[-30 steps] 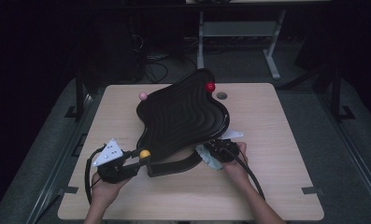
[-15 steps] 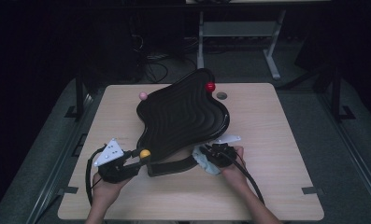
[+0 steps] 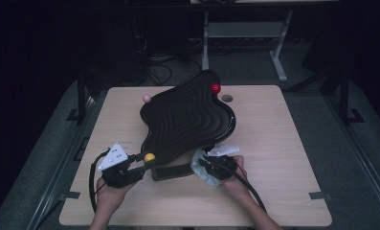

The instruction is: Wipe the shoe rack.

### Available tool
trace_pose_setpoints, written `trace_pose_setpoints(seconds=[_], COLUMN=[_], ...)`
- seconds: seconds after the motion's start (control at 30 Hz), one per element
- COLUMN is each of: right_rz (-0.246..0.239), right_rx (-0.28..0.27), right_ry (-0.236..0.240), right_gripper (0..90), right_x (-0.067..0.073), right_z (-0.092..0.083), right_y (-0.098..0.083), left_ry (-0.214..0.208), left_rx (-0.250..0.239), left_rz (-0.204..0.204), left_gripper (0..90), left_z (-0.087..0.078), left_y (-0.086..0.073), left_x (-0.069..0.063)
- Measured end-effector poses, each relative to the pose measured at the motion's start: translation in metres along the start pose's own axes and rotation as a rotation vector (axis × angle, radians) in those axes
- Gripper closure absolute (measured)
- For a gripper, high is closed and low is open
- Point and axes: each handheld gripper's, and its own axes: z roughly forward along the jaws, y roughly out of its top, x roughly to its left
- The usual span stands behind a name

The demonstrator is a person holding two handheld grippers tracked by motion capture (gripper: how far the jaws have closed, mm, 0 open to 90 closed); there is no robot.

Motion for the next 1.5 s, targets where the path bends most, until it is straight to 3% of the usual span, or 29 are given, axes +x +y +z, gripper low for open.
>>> trace_pose_setpoints(seconds=[0.07, 0.13, 0.3, 0.47, 0.57, 0.67, 0.83, 0.9, 1.03, 1.17, 1.23, 1.4, 1.5], right_rz=[0.024, 0.027, -0.020, 0.014, -0.003, -0.050, 0.010, -0.002, -0.041, 0.000, -0.018, -0.058, -0.025], right_rx=[-0.004, -0.003, 0.008, 0.002, 0.005, 0.019, 0.006, 0.008, 0.016, 0.011, 0.014, 0.018, 0.012], right_ry=[-0.029, -0.038, -0.011, -0.025, 0.000, 0.009, -0.034, -0.042, -0.013, -0.026, -0.036, 0.000, -0.019], right_gripper=[80.4, 80.5, 80.3, 80.4, 80.4, 80.3, 80.3, 80.4, 80.3, 80.3, 80.3, 80.1, 80.2], right_x=[-0.007, -0.005, 0.007, 0.002, 0.013, 0.022, 0.005, 0.007, 0.015, 0.006, 0.011, 0.022, 0.014], right_z=[-0.001, -0.003, -0.002, -0.003, -0.001, 0.001, -0.002, -0.003, -0.001, -0.002, -0.002, 0.001, 0.000], right_y=[-0.001, -0.001, -0.001, -0.002, -0.002, 0.001, -0.001, -0.002, 0.000, -0.001, -0.002, 0.001, 0.000], left_ry=[0.001, 0.005, 0.015, 0.014, 0.015, 0.017, 0.017, 0.020, 0.022, 0.024, 0.023, 0.025, 0.025], left_rx=[-0.001, -0.003, -0.004, -0.005, -0.010, -0.010, -0.017, -0.016, -0.022, -0.021, -0.020, -0.019, -0.020], left_rz=[0.001, 0.000, -0.008, -0.006, -0.011, -0.011, -0.013, -0.015, -0.024, -0.023, -0.023, -0.022, -0.021], left_gripper=[60.0, 60.0, 59.9, 60.0, 60.0, 60.0, 60.0, 60.0, 60.1, 60.0, 60.0, 60.1, 60.1], left_z=[0.001, 0.002, 0.002, 0.004, 0.004, 0.004, 0.008, 0.009, 0.009, 0.010, 0.010, 0.009, 0.010], left_y=[0.000, 0.001, 0.000, 0.001, 0.001, 0.001, 0.001, 0.002, 0.001, 0.001, 0.001, 0.001, 0.001], left_x=[-0.001, -0.002, -0.003, -0.004, -0.004, -0.004, -0.006, -0.006, -0.005, -0.005, -0.005, -0.006, -0.006])
